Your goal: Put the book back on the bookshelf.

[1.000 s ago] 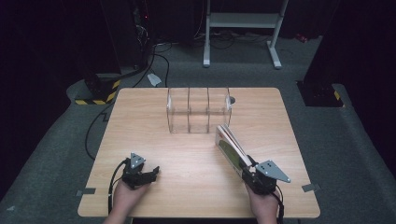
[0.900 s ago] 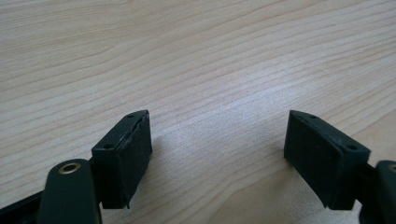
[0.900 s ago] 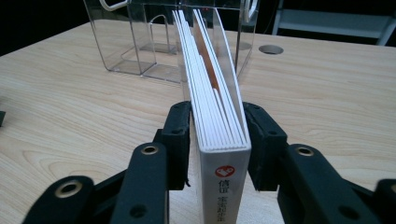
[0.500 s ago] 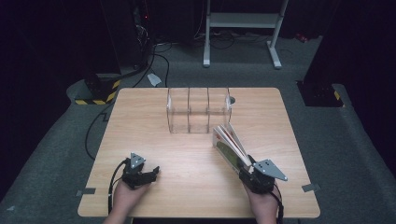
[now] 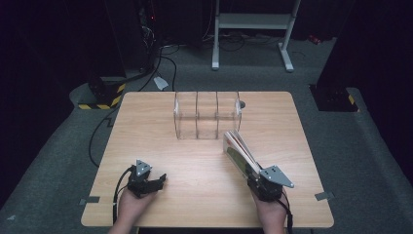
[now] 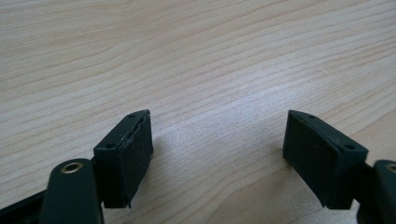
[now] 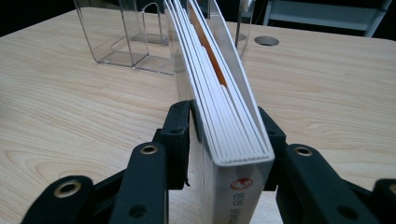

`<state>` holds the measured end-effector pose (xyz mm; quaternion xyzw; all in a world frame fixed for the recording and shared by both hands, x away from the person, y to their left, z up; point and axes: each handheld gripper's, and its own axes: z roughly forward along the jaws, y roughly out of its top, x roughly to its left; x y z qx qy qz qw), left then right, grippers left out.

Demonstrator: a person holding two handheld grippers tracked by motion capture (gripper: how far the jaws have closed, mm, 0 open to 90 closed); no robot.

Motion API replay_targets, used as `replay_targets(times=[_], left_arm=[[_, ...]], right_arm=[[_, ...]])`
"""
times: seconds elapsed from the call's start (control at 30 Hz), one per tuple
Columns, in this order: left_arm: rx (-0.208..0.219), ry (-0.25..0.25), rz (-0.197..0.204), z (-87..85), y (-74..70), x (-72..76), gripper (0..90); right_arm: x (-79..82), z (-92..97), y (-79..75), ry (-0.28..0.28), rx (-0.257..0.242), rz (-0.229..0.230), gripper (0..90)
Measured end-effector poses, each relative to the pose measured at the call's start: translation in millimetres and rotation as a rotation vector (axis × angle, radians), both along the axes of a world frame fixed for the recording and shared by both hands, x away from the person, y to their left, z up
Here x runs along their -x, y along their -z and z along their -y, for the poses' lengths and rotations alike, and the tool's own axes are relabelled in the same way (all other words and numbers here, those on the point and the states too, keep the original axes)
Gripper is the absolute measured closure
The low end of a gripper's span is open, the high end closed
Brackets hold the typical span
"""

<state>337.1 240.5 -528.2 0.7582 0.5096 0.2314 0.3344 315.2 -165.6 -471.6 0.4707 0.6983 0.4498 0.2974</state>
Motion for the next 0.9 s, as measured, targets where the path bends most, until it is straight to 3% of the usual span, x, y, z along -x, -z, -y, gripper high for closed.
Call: replay_targets(times=[0.5,0.9], left_arm=[[0.004,-0.017,0.004,1.1,0.4,1.3,24.4],[0.006,-0.029,0.0,0.6,0.4,1.3,22.3]], right_arm=[[0.0,-2.0,-0.7,-0.03,0.006,-0.003,74.3],[-0.2,-3.6,-0.3,-0.036,0.019,0.006,75.0]])
